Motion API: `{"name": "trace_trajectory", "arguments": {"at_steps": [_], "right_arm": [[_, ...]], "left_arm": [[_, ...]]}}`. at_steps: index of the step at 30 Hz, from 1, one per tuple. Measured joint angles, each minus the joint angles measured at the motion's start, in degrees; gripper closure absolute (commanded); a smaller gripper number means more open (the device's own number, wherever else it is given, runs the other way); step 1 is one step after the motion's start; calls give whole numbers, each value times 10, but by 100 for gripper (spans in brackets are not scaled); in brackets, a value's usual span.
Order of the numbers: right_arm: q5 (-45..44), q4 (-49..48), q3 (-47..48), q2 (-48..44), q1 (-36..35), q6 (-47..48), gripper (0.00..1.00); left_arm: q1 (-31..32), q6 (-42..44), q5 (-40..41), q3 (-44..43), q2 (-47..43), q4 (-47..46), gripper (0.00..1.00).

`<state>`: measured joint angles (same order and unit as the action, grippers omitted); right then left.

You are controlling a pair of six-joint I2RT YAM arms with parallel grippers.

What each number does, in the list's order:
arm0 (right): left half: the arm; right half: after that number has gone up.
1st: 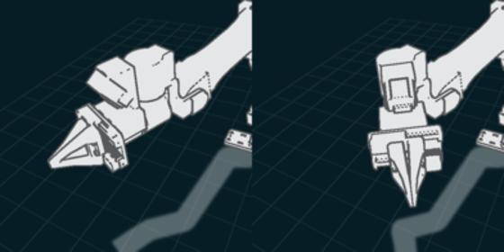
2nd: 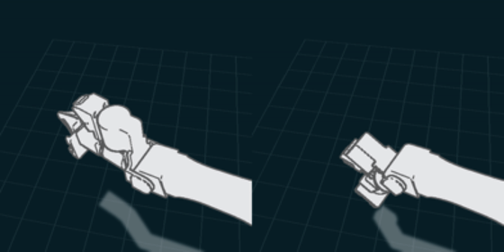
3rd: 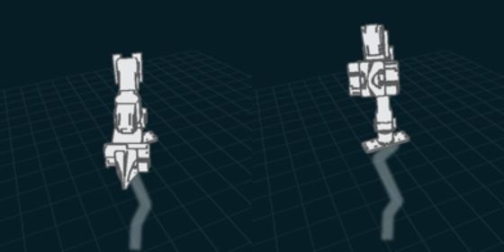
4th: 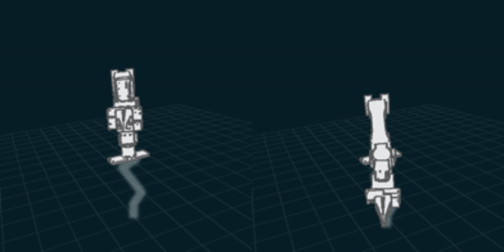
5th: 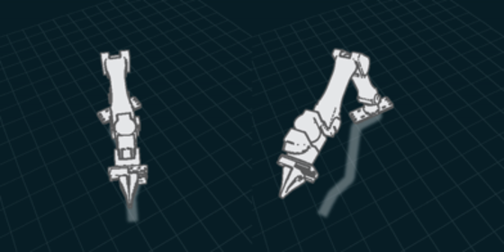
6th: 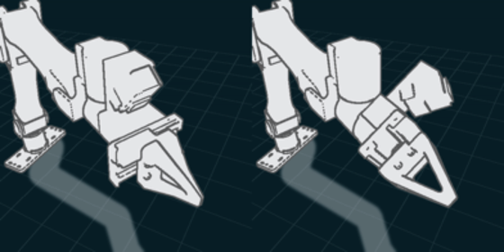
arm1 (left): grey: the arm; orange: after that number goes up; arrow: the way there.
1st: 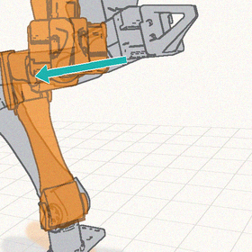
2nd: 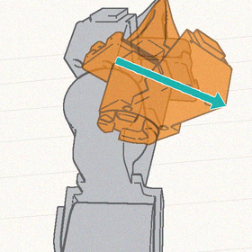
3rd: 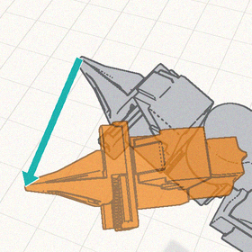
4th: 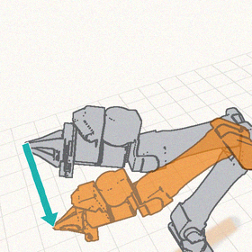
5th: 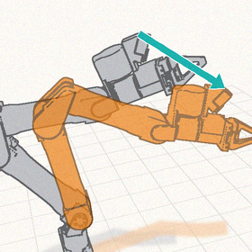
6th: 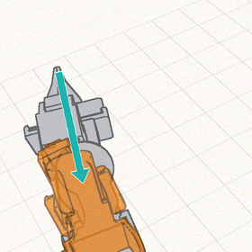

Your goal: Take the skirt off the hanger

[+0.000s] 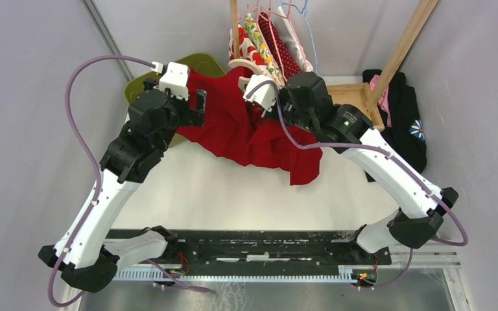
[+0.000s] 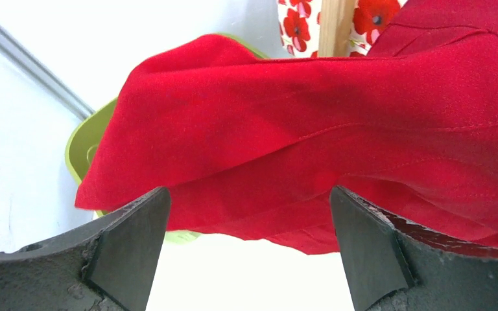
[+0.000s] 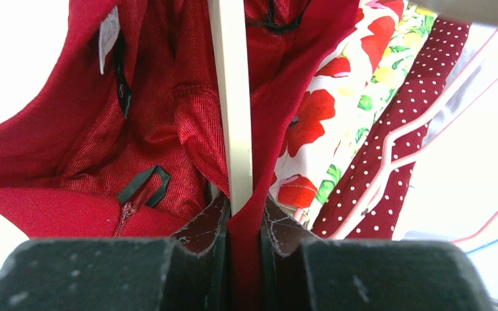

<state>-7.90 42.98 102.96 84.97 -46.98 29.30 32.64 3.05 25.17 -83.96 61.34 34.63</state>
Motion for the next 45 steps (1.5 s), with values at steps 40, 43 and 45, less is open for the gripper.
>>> {"name": "trace_trajectory", "arguments": {"at_steps": [40,43,45], "right_arm": [[4,24,-63,-63,0,21,99],[3,24,-63,-63,0,24,99],[3,27,-64,-63,0,26,99]], "left_arm": [[-116,309,-400,-92,83,63,21],[-116,309,-379,-85,80,62,28],[-116,309,-363,-77,77,61,34]]}}
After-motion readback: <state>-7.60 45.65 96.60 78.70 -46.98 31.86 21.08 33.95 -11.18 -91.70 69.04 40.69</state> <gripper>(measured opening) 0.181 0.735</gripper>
